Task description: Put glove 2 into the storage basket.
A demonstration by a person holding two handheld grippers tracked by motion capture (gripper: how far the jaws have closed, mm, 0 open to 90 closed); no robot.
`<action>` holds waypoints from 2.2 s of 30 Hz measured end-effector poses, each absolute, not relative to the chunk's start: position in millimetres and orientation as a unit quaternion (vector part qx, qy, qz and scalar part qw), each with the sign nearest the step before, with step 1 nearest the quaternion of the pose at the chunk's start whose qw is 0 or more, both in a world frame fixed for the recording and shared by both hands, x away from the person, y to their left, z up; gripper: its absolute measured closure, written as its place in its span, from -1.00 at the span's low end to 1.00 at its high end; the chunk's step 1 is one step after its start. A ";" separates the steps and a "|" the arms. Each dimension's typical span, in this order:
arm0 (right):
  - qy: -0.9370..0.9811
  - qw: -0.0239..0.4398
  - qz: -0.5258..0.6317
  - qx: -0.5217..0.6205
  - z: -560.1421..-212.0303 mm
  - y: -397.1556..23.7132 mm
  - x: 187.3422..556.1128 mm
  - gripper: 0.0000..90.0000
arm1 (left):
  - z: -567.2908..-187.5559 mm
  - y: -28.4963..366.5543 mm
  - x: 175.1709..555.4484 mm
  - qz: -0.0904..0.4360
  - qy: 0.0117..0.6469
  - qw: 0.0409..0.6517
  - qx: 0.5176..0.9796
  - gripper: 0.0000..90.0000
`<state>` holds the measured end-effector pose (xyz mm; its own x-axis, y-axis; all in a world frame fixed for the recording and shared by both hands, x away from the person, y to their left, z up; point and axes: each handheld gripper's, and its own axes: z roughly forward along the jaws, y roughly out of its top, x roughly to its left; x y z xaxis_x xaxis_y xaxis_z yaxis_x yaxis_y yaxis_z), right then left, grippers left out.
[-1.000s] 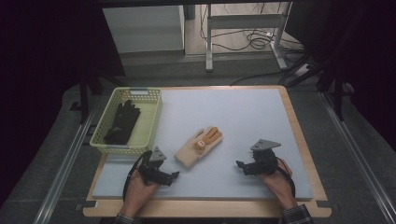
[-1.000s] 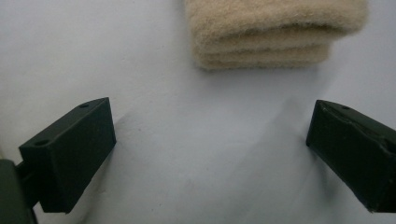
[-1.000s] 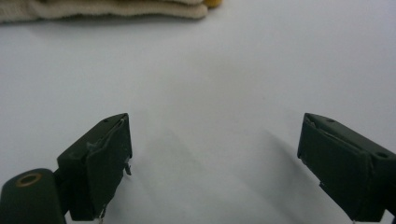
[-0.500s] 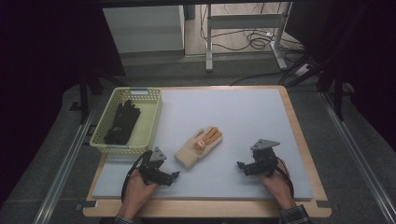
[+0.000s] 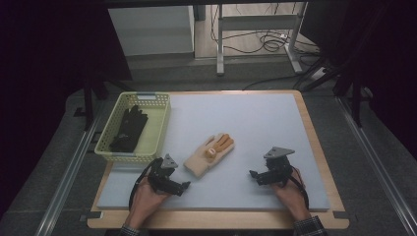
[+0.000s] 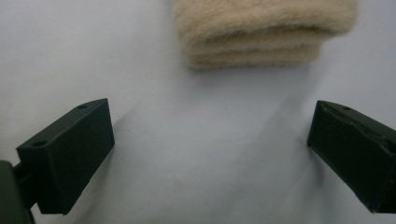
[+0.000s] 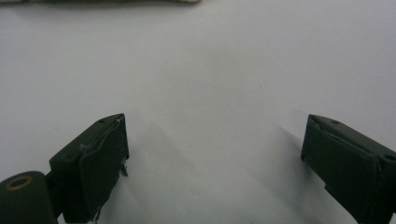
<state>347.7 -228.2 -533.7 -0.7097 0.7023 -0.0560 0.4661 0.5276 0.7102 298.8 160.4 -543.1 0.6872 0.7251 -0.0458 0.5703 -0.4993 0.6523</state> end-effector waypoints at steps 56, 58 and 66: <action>0.857 0.169 0.346 0.341 -533.7 -228.4 347.9 -0.84 | -519.9 55.4 393.0 0.078 0.339 0.265 0.900 -0.36; 0.857 0.170 0.346 0.341 -533.8 -228.3 347.8 -0.84 | -517.9 54.8 390.7 0.077 0.339 0.264 0.900 -0.12; 0.857 0.170 0.346 0.341 -533.8 -228.3 347.8 -0.84 | -507.7 55.9 390.2 0.068 0.336 0.273 0.899 0.32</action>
<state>347.8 -228.3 -533.8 -0.7097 0.7024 -0.0544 0.4676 0.5274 0.7094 390.2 55.9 -507.7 0.7646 0.6416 -0.0606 0.5669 -0.6248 0.5369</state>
